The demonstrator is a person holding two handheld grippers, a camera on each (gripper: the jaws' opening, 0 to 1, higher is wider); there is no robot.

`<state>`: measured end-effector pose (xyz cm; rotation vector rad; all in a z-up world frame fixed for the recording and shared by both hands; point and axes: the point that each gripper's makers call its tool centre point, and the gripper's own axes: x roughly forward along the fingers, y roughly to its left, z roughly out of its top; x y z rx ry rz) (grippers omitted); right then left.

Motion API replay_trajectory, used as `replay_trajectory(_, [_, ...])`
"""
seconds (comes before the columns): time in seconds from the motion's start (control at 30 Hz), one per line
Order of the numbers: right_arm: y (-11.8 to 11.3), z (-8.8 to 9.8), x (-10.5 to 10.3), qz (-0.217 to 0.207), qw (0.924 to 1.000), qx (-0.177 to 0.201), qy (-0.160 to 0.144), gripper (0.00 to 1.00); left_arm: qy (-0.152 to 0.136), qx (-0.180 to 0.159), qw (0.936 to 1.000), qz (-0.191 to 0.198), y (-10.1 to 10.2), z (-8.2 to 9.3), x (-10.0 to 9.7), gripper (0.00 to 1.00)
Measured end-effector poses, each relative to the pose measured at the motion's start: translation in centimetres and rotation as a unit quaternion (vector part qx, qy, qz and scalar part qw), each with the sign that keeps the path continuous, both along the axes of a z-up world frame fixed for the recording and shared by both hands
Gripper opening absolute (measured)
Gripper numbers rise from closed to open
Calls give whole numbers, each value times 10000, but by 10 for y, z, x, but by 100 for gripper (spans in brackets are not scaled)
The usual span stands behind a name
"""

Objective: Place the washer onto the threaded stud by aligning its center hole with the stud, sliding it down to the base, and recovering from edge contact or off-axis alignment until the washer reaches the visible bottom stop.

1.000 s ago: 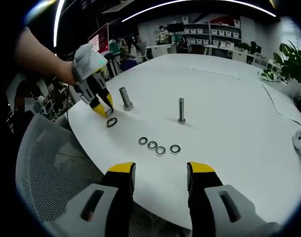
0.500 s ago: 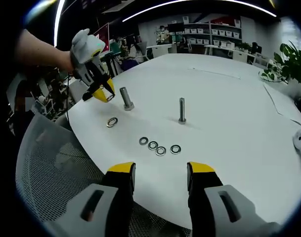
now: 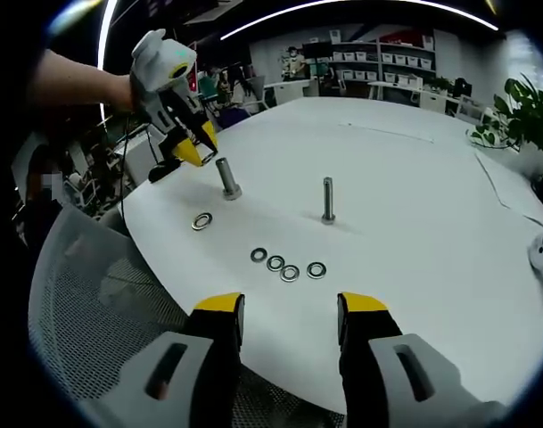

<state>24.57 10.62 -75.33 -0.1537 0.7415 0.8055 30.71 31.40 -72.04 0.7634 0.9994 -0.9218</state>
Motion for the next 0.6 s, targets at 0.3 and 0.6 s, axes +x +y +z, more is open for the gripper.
replay_trajectory(0.3, [-1, 0, 1, -35, 10000, 0, -4, 44, 27, 111, 9998, -134, -4, -8, 8, 18])
replay_trajectory(0.6, [-2, 1, 1, -67, 10000, 11, -14, 44, 131, 219, 9994, -225, -4, -16, 10, 18])
